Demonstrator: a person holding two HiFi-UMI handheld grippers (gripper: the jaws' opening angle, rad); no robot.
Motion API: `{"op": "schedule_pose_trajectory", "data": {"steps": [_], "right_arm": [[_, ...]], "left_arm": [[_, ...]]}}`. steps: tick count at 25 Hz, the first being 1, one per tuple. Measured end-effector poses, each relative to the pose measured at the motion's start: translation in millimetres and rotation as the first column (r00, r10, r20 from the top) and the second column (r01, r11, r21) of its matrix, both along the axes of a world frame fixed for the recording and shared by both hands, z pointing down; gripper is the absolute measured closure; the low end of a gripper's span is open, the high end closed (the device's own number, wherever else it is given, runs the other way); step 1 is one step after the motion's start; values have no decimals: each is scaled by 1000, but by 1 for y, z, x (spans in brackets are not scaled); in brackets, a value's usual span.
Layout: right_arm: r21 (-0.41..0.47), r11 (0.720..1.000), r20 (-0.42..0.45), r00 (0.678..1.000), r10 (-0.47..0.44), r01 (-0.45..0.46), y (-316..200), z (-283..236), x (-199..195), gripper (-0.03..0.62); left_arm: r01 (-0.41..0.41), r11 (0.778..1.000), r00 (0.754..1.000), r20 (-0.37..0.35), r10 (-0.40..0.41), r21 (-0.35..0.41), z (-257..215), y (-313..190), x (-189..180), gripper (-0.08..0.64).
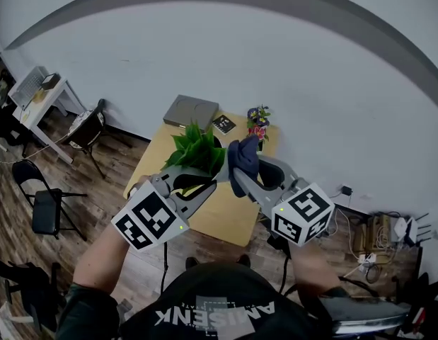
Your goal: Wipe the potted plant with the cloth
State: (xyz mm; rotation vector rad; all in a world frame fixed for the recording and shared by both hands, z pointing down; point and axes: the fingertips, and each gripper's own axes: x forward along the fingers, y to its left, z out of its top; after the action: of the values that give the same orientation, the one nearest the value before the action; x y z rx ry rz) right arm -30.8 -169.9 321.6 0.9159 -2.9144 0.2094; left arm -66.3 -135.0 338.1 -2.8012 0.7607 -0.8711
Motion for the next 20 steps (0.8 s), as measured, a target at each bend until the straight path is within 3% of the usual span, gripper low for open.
{"op": "schedule_pose_trajectory", "data": {"steps": [12, 16, 20], "right_arm": [[-130, 990, -36, 998, 58, -62, -12, 58, 31, 460], [-148, 986, -19, 997, 80, -82, -12, 57, 47, 460], [-92, 995, 45, 998, 53, -49, -6, 20, 54, 460]], "left_arm": [[-65, 996, 995, 82, 60, 53, 3, 5, 1, 554], [-161, 987, 983, 89, 161, -5, 8, 16, 1, 554], [-273, 957, 956, 83, 281, -98, 12, 25, -2, 552]]}}
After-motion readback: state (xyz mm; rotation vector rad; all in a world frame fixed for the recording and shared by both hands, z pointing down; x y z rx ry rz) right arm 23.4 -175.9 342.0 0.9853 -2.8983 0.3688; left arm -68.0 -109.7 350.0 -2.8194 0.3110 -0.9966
